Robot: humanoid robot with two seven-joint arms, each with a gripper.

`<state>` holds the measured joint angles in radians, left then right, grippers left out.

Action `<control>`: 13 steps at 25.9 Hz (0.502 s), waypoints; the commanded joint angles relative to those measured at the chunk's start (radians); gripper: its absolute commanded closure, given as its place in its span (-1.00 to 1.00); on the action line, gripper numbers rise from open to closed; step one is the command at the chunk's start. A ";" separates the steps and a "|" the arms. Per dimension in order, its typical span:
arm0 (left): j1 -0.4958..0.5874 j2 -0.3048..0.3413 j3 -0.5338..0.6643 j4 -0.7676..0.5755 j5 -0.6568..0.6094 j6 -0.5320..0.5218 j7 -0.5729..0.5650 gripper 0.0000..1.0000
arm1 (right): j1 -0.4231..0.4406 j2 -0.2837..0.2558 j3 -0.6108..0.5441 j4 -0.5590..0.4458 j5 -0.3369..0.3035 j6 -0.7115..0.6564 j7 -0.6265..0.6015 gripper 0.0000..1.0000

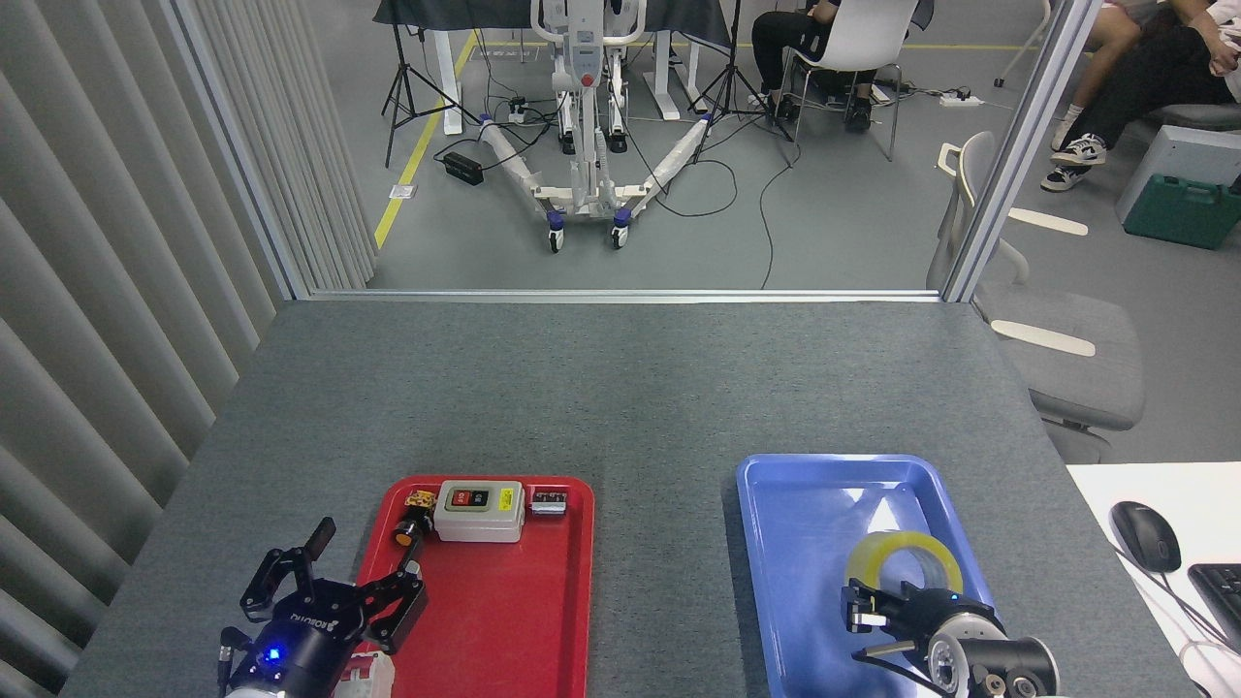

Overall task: Place and move tape with both arms
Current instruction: 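Carry the tape with the right gripper onto the blue tray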

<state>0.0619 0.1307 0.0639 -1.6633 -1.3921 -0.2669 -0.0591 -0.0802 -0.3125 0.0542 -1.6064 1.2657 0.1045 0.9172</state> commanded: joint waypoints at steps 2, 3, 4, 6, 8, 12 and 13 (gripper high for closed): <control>0.001 0.000 0.014 -0.001 0.005 -0.028 0.018 -1.00 | 0.010 0.000 -0.002 0.000 -0.002 0.014 -0.040 -1.00; -0.001 -0.002 0.016 -0.001 0.007 -0.035 0.016 -1.00 | 0.013 0.000 -0.002 -0.001 0.000 0.014 -0.081 -1.00; -0.001 -0.003 0.016 -0.001 0.011 -0.041 0.016 -1.00 | 0.017 0.000 0.000 -0.001 -0.002 0.012 -0.141 -1.00; -0.002 -0.005 0.016 0.000 0.031 -0.046 0.016 -1.00 | 0.034 0.003 -0.007 -0.001 0.000 -0.012 -0.305 -1.00; -0.004 -0.002 0.016 0.010 0.074 -0.046 0.016 -1.00 | 0.062 0.003 -0.031 0.002 0.000 -0.058 -0.526 -1.00; -0.004 0.001 0.017 0.016 0.123 -0.048 0.016 -1.00 | 0.134 0.010 -0.093 0.045 0.021 -0.157 -0.940 -1.00; -0.004 0.001 0.017 0.016 0.122 -0.048 0.018 -1.00 | 0.137 0.013 -0.096 0.051 0.034 -0.173 -0.974 -1.00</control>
<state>0.0587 0.1303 0.0808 -1.6509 -1.2890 -0.3130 -0.0431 0.0239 -0.3053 -0.0158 -1.5793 1.2781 -0.0094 0.1640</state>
